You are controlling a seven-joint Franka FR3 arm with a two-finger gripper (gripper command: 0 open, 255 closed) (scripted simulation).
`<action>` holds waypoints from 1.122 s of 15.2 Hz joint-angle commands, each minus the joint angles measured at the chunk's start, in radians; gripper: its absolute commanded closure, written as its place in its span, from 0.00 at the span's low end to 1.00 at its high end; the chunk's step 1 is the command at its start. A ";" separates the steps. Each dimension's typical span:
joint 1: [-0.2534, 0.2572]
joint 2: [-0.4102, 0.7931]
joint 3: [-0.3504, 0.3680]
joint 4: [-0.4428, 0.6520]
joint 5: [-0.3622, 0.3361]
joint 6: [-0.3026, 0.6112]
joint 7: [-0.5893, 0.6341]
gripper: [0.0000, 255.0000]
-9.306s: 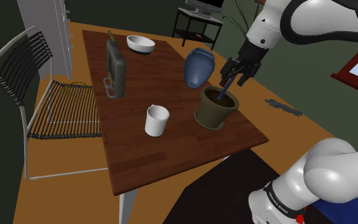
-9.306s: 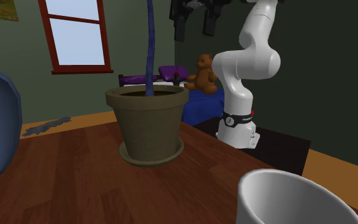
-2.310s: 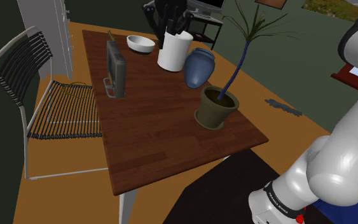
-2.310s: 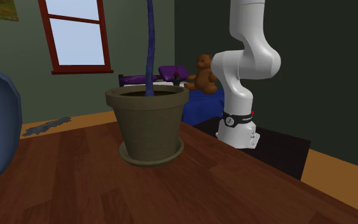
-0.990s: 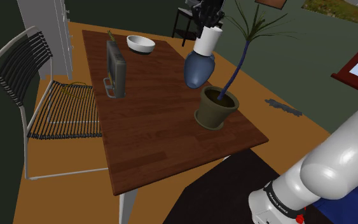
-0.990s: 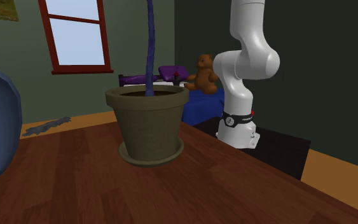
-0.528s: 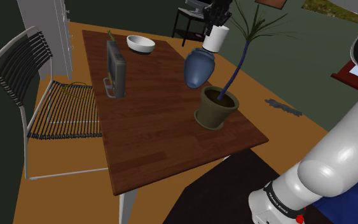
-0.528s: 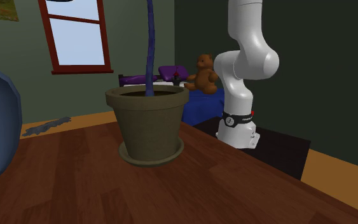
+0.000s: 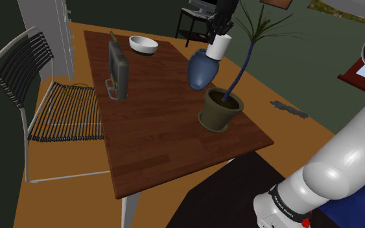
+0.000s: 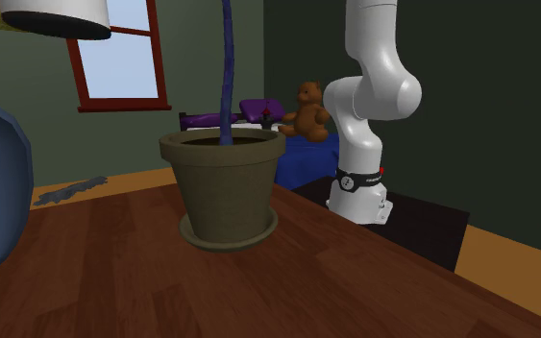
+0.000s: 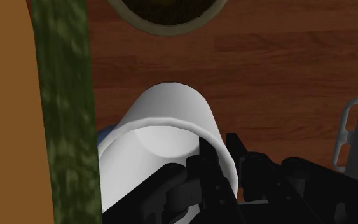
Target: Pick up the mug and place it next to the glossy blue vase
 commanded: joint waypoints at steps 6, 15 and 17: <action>-0.004 -0.025 -0.002 -0.126 0.005 0.103 0.004 1.00; -0.007 -0.037 -0.004 -0.262 0.006 0.227 0.011 1.00; -0.008 -0.037 -0.004 -0.289 0.005 0.254 0.013 1.00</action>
